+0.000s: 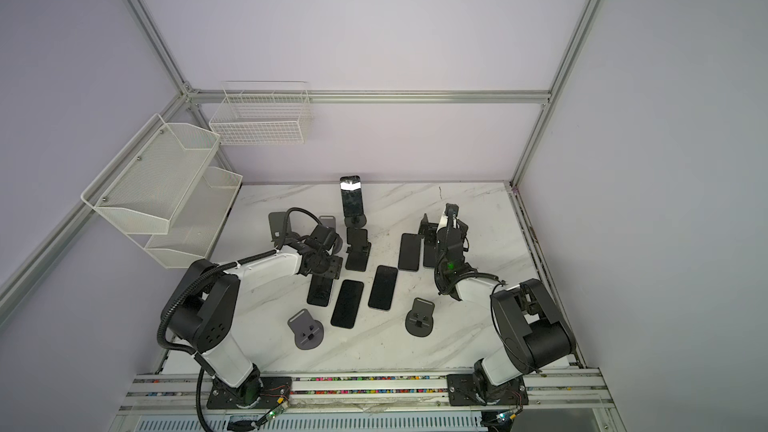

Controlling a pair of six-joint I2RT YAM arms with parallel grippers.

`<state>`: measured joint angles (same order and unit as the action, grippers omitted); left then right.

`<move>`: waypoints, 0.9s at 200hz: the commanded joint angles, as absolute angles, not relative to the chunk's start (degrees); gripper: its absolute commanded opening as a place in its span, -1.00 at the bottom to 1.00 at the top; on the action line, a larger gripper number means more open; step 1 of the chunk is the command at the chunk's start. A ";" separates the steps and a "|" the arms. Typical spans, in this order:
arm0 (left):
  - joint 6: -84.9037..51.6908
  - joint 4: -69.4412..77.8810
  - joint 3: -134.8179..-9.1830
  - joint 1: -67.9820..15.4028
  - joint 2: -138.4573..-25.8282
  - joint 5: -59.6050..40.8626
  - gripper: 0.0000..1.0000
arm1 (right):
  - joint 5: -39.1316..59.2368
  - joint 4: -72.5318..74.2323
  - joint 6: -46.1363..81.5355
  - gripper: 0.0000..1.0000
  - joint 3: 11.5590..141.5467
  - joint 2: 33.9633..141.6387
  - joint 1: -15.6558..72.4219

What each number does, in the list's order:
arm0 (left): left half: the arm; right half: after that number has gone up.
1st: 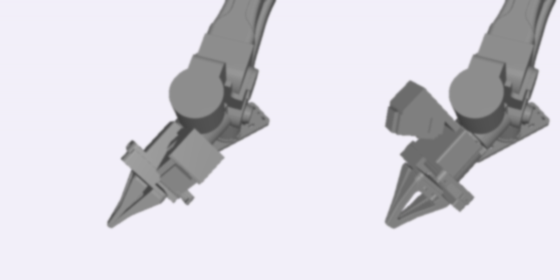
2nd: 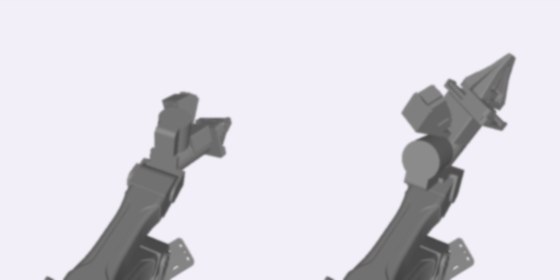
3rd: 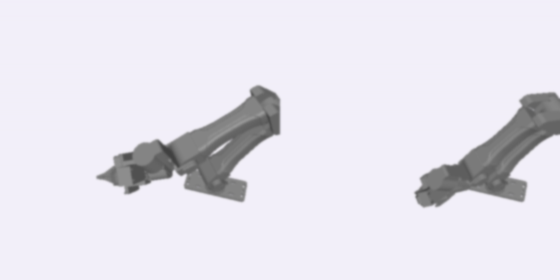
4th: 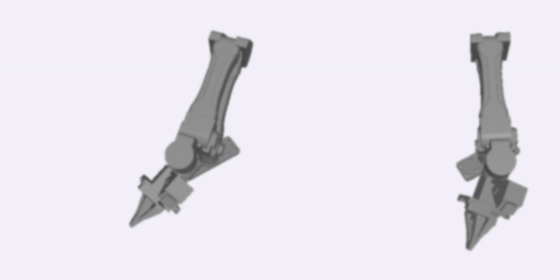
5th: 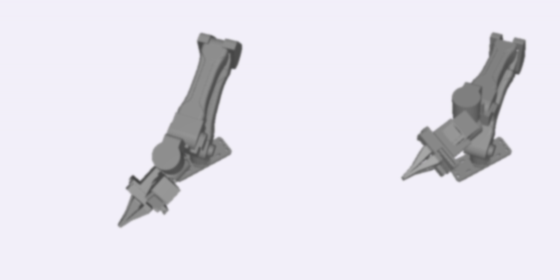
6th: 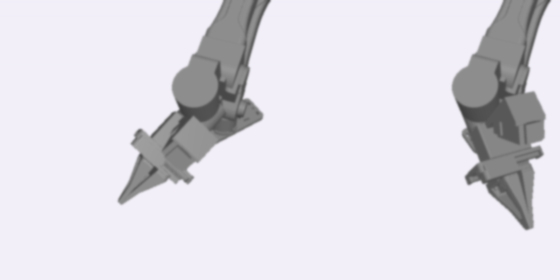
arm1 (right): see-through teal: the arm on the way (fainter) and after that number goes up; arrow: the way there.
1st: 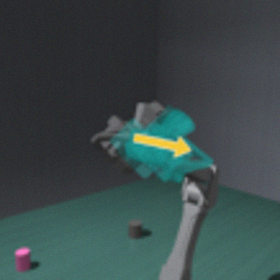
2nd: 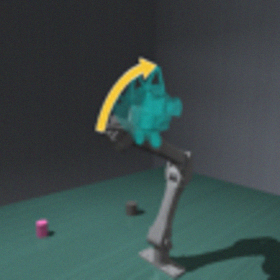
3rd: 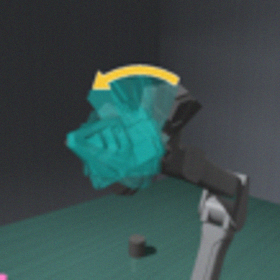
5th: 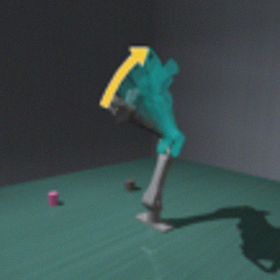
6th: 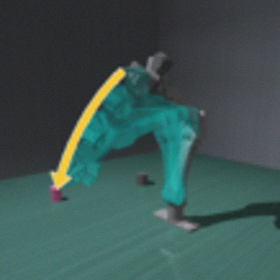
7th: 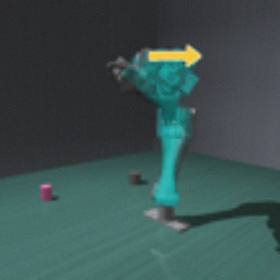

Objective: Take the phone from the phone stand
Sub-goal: 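Carry the white-edged phone with the left gripper toward the flat phones, then lower the white-edged phone flat beside the black phone and open the left gripper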

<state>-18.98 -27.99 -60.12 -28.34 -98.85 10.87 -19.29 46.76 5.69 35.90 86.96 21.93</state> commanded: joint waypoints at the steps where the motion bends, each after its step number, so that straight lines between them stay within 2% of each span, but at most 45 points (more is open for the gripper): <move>1: -17.27 -26.29 -61.85 -28.65 -100.54 11.37 0.32 | -20.39 45.62 5.01 0.95 37.71 87.80 22.56; 37: -17.84 -26.38 -63.06 -27.52 -103.89 8.02 0.35 | -20.48 46.83 4.92 0.95 36.54 86.83 22.62; 180: -19.38 -26.74 -62.76 -27.33 -107.83 10.04 0.55 | -21.09 46.52 4.39 0.95 37.04 87.40 23.29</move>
<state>-18.96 -24.23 -62.67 -27.66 -104.68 8.88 -20.21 46.52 5.43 36.14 87.05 22.87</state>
